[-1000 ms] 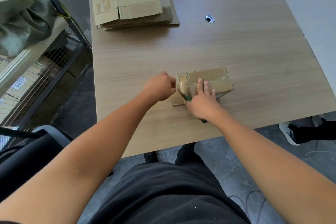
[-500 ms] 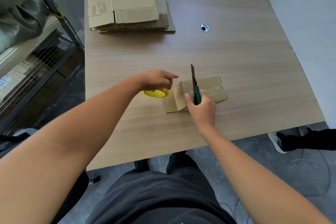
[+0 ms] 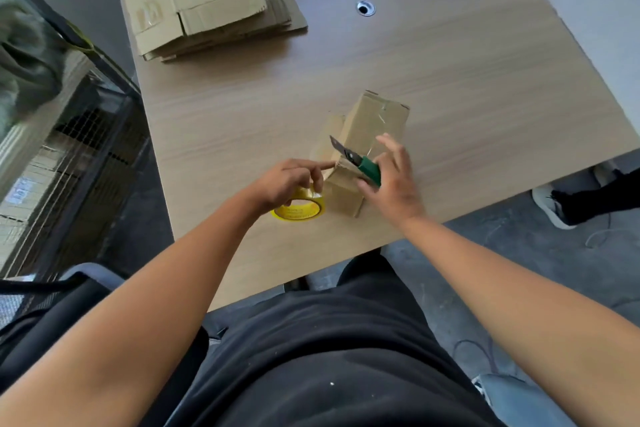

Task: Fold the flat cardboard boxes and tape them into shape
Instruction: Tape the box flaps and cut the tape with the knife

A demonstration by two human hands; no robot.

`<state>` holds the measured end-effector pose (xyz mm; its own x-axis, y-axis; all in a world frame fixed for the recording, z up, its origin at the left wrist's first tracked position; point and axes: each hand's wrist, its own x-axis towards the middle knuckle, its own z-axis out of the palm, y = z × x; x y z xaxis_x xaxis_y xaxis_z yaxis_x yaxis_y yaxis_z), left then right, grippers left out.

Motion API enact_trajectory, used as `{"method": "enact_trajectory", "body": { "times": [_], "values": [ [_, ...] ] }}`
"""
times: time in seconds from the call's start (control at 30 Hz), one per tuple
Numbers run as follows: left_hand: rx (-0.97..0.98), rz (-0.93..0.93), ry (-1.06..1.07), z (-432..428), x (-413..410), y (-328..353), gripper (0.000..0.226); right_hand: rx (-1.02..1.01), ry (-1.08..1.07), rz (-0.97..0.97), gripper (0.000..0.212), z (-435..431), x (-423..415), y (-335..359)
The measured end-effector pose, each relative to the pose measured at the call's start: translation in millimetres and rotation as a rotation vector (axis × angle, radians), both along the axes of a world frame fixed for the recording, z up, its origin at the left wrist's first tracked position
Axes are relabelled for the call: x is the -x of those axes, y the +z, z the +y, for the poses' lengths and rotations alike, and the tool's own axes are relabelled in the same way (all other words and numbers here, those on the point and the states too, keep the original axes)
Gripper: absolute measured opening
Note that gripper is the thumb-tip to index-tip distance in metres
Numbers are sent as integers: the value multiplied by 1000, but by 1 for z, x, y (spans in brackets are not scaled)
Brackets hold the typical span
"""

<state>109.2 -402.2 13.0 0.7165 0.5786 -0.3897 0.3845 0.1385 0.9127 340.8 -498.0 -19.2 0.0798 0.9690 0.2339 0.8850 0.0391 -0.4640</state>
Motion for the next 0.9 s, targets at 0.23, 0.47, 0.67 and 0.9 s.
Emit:
{"method": "enact_trajectory", "body": {
  "times": [0.23, 0.47, 0.67, 0.9],
  "values": [
    [28, 23, 110, -38, -6, 0, 23, 186, 26, 148, 64, 6, -23, 7],
    [54, 130, 253, -58, -6, 19, 26, 277, -33, 448, 47, -2, -36, 45],
    [-97, 118, 309, -64, -22, 69, 22, 309, -172, 966, 15, -36, -25, 86],
    [-417, 78, 204, -88, -77, 115, 21, 320, -18, 1197, 13, -65, -23, 132]
  ]
}}
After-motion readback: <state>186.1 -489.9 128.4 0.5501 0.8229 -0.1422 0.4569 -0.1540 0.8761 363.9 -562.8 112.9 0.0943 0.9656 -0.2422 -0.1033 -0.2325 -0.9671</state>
